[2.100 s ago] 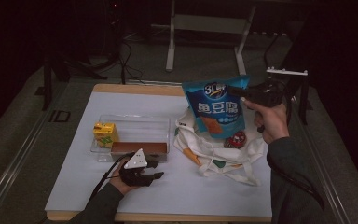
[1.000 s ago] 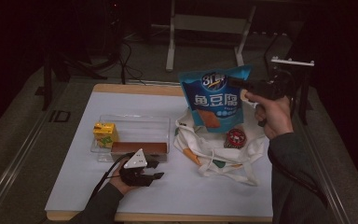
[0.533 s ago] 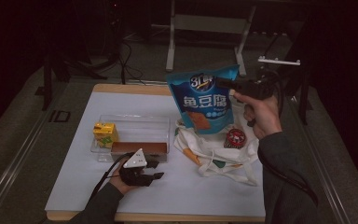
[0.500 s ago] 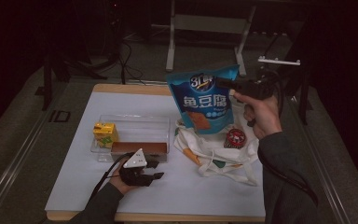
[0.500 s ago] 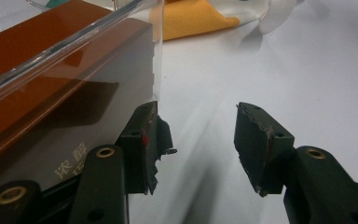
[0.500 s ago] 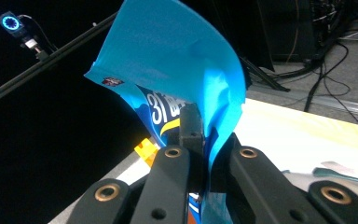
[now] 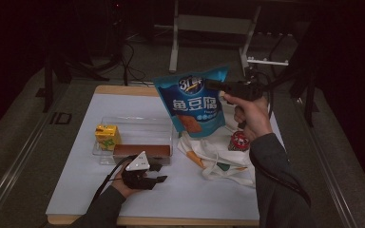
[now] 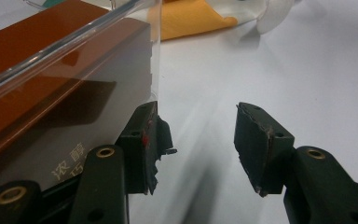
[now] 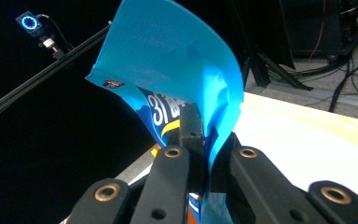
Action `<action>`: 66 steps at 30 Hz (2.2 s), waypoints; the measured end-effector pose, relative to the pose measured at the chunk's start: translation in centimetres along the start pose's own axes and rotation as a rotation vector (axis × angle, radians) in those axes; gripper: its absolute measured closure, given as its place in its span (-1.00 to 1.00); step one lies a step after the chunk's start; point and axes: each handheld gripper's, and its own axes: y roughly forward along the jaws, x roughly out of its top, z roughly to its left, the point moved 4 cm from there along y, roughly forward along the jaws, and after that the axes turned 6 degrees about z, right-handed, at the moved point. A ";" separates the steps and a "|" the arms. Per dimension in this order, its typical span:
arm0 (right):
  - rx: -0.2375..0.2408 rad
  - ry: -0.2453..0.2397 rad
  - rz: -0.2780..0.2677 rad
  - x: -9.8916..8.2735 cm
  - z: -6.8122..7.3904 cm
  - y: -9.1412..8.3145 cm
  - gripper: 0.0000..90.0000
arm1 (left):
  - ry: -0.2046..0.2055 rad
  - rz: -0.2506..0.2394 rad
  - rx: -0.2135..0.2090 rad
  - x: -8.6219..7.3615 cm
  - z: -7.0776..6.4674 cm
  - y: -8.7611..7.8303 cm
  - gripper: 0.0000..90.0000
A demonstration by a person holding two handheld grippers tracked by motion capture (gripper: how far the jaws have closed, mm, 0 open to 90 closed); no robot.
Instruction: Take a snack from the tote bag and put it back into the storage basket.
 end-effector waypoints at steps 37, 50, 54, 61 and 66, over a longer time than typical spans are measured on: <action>0.068 0.011 0.021 0.4 2.2 7.1 0.97 | 0.024 0.008 -0.002 0.0 -0.3 0.1 0.11; 0.086 0.027 0.039 0.1 2.8 9.9 0.97 | 0.025 0.008 0.001 0.0 -0.3 0.1 0.11; 0.088 0.033 0.041 0.1 2.8 10.5 0.97 | 0.028 0.008 0.000 0.0 -0.3 0.1 0.11; 0.061 0.030 0.052 -0.4 2.7 12.2 0.96 | 0.031 0.008 0.001 0.0 -0.3 0.1 0.11; 0.060 0.041 0.056 -0.6 2.3 12.9 0.97 | 0.033 0.009 0.002 0.0 -0.3 0.1 0.11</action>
